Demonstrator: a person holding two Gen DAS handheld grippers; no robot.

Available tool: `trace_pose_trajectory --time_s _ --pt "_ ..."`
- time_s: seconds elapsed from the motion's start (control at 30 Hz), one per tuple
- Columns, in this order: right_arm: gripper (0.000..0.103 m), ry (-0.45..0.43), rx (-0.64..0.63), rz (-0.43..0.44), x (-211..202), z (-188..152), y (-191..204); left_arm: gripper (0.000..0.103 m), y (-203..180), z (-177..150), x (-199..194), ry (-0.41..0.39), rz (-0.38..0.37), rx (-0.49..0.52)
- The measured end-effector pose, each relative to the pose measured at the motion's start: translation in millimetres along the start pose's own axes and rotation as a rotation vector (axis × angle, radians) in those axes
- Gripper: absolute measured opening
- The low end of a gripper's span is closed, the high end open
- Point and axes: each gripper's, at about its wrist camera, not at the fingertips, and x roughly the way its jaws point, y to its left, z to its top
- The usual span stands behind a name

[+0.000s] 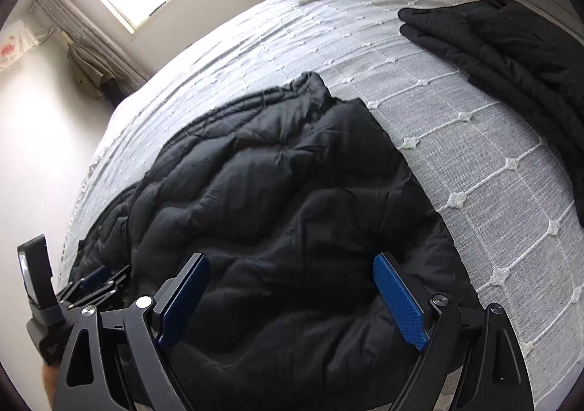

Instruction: Fold large clothes

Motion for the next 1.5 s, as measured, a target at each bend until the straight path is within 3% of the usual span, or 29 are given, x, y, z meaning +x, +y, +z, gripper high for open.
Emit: trace_pose_trajectory --time_s 0.17,0.37,0.5,0.83,1.0,1.2,1.37,1.5 --pt "0.091 -0.010 0.000 0.010 -3 2 0 0.068 9 33 -24 -0.077 -0.009 -0.030" --pt "0.091 0.000 0.001 0.008 -2 1 0 0.071 11 47 35 0.056 -0.005 -0.076" --pt "0.091 0.001 0.009 0.015 -2 3 -2 0.072 9 45 39 0.043 0.013 -0.054" --pt "0.091 0.007 0.010 0.011 -2 2 0 0.072 25 90 45 0.091 -0.050 -0.164" --pt "0.091 0.016 0.012 0.008 0 2 -1 0.074 16 93 79 0.135 0.020 -0.126" --pt "0.091 0.023 -0.002 0.007 2 1 0 0.075 13 89 82 0.127 0.036 -0.136" --pt "0.091 0.034 -0.020 -0.015 5 0 3 0.074 25 87 62 0.120 0.030 -0.164" --pt "0.091 0.035 -0.024 -0.018 6 1 4 0.074 40 69 9 0.004 0.004 -0.185"
